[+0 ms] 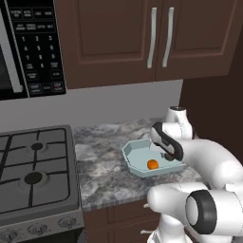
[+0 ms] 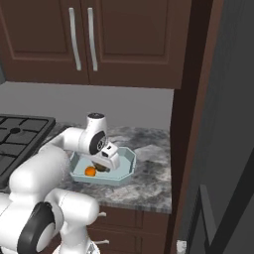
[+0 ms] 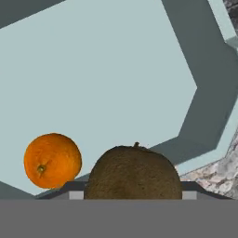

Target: Pick the kiwi and tangerine from the fridge and place them inside the tupperware on the counter.

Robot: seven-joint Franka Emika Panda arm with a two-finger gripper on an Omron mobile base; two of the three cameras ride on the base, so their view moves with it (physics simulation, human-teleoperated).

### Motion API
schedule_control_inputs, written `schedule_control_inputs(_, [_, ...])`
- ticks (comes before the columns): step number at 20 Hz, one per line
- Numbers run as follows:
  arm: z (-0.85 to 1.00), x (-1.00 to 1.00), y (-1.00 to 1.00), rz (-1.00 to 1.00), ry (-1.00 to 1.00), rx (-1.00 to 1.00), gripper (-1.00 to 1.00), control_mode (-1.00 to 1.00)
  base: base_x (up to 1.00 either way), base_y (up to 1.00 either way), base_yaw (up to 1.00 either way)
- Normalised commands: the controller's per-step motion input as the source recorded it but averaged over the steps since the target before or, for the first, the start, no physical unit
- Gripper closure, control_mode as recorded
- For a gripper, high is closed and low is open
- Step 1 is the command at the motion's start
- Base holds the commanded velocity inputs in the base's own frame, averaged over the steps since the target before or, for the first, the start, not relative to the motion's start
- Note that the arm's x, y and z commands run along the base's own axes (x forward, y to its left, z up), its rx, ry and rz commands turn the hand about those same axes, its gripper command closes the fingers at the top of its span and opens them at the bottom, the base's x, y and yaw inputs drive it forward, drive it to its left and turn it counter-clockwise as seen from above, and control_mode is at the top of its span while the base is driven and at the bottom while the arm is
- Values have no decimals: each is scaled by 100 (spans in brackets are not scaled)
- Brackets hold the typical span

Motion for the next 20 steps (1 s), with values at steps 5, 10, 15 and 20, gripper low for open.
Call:
schedule_control_inputs(5, [-45, 20, -5, 0, 0, 0, 100, -100, 0, 0, 0])
schedule_control_inputs(10, [-34, 5, 0, 0, -2, 0, -100, -100, 0, 0, 0])
schedule_control_inputs(15, [-16, 0, 0, 0, -7, 0, -100, -100, 0, 0, 0])
schedule_control_inputs(20, [12, -4, 0, 0, -3, 0, -100, -100, 0, 0, 0])
